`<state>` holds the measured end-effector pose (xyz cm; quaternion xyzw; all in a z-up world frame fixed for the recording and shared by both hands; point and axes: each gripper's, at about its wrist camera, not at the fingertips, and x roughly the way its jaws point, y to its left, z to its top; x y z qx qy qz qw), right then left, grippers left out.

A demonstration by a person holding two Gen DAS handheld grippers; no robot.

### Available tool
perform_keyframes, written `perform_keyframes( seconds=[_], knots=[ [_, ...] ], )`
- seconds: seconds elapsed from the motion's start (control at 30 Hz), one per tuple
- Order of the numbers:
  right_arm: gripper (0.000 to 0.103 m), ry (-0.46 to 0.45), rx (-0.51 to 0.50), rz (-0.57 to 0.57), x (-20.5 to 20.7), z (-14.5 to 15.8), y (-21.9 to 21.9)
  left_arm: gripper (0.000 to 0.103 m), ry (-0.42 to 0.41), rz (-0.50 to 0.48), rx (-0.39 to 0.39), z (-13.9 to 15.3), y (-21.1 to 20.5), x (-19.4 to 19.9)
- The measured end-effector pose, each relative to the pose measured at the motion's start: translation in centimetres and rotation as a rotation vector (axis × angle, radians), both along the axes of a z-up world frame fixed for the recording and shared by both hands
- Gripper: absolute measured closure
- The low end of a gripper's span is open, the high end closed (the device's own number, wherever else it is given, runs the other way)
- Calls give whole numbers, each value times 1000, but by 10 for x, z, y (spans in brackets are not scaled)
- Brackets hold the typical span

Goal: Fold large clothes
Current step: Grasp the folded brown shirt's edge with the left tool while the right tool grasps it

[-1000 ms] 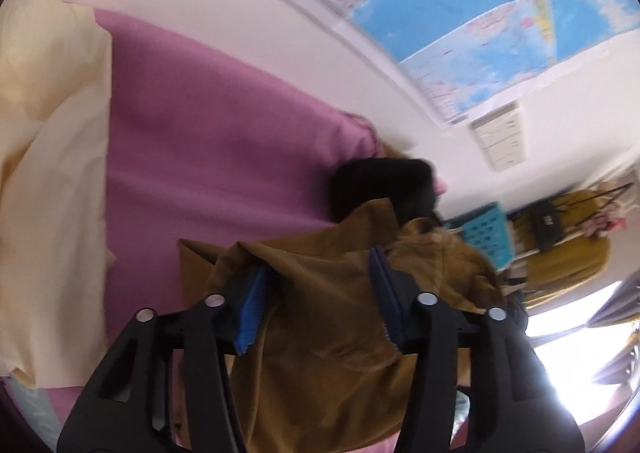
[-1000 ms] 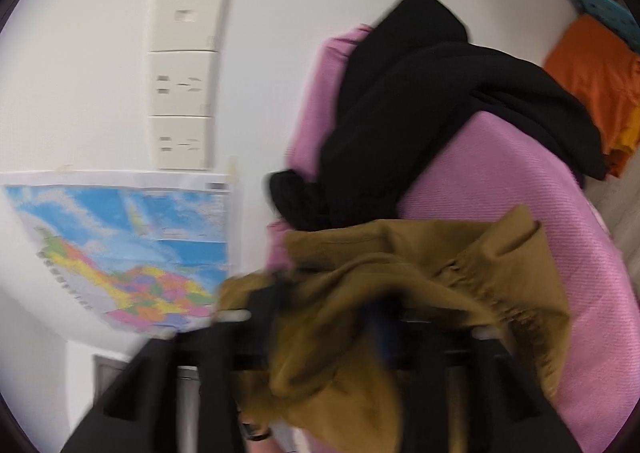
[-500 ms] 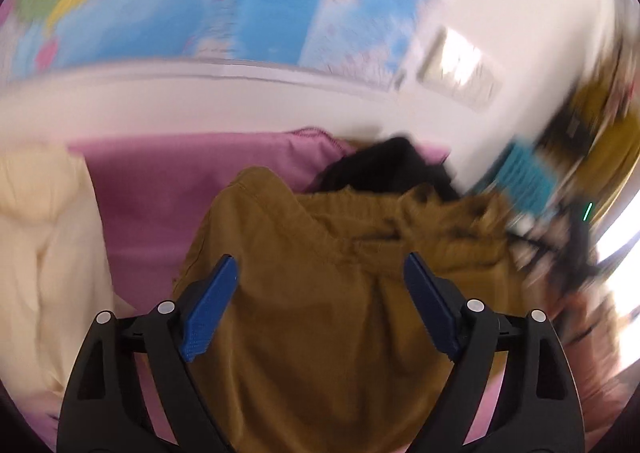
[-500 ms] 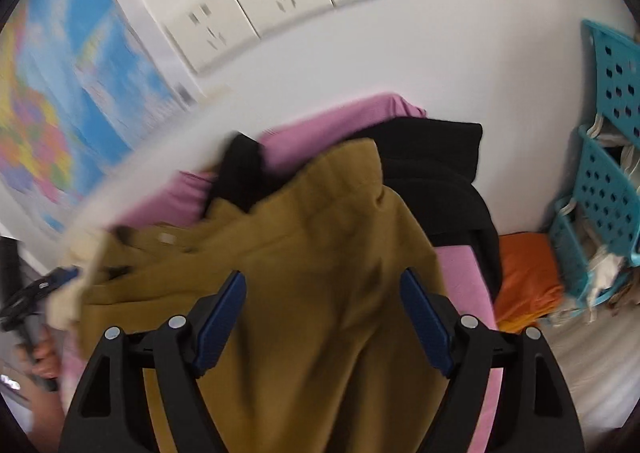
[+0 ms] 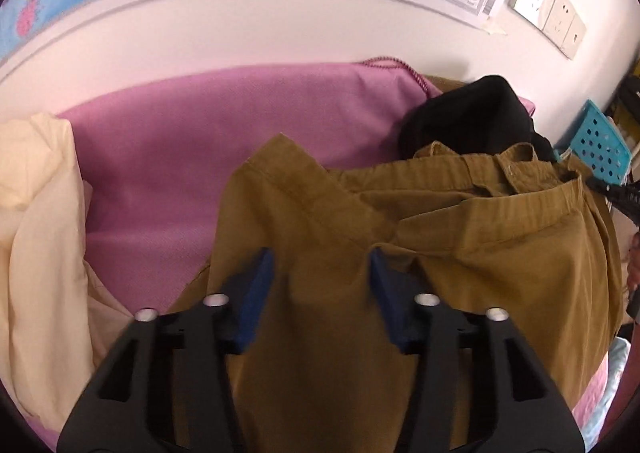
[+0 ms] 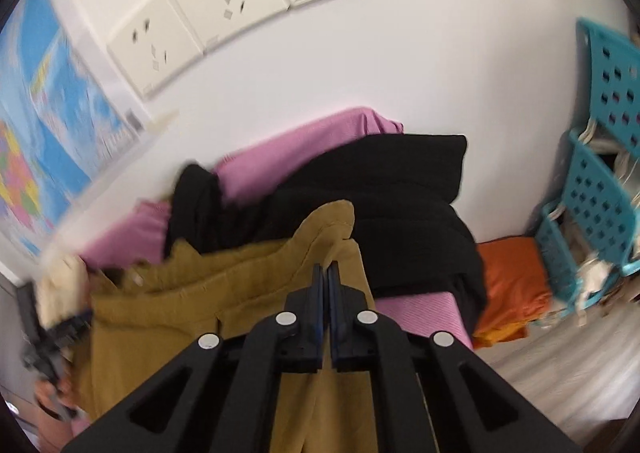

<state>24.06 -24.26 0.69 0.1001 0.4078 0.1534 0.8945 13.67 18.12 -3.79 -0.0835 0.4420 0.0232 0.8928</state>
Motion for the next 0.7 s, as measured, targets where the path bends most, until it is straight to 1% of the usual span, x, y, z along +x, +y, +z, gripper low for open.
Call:
perform_keyframes(
  seconds=[0.03, 0.07, 0.1, 0.13, 0.17, 0.2, 0.23, 0.27, 0.3, 0.33, 0.37, 0.4, 0.43, 0.47, 0.5, 0.53, 0.6, 0.63, 0.67, 0.7],
  knots=[
    [81, -12, 3, 2, -4, 2, 1, 73, -13, 8, 23, 3, -3, 0],
    [64, -28, 10, 2, -9, 5, 2, 84, -39, 28, 60, 10, -5, -2],
    [63, -68, 0, 4, -18, 11, 5, 86, -64, 31, 75, 17, -6, -3],
    [62, -110, -17, 16, -26, 17, 10, 86, -72, 35, 73, 20, -6, -3],
    [53, -148, -33, 43, -35, 23, 17, 88, -77, 36, 65, 24, -4, -2],
    [49, -163, -38, 62, -42, 26, 24, 88, -80, 38, 66, 25, -4, -1],
    [44, -177, -42, 105, -47, 27, 33, 88, -80, 37, 71, 26, -5, 0],
    [39, -176, -80, 161, -49, 24, 46, 88, -74, 38, 79, 24, -6, 2],
    [37, -164, -137, 185, -48, 19, 58, 88, -64, 40, 76, 22, -6, 5],
    [37, -142, -200, 200, -46, 10, 68, 85, -57, 43, 76, 20, -6, 4],
    [51, -110, -244, 212, -41, -2, 77, 75, -46, 45, 80, 17, -6, 5],
    [66, -79, -261, 232, -37, -11, 81, 70, -38, 45, 97, 14, -7, 5],
    [85, -40, -263, 251, -31, -20, 84, 62, -38, 58, 111, 12, -7, 5],
    [91, -33, -271, 240, -28, -25, 85, 61, -43, 67, 110, 11, -6, 4],
    [99, -44, -276, 231, -27, -24, 84, 61, -42, 64, 109, 10, -5, 4],
    [100, -66, -280, 202, -27, -20, 80, 61, -41, 63, 105, 11, -4, 4],
    [101, -122, -207, 156, -28, -2, 67, 61, -52, 61, 100, 13, -3, 2],
    [101, -142, -192, 145, -29, 5, 64, 60, -63, 62, 99, 15, -3, 2],
    [101, -149, -190, 143, -28, 8, 64, 60, -73, 66, 94, 17, -2, 0],
    [101, -154, -212, 141, -25, 8, 69, 60, -78, 72, 94, 18, -2, 0]
  ],
)
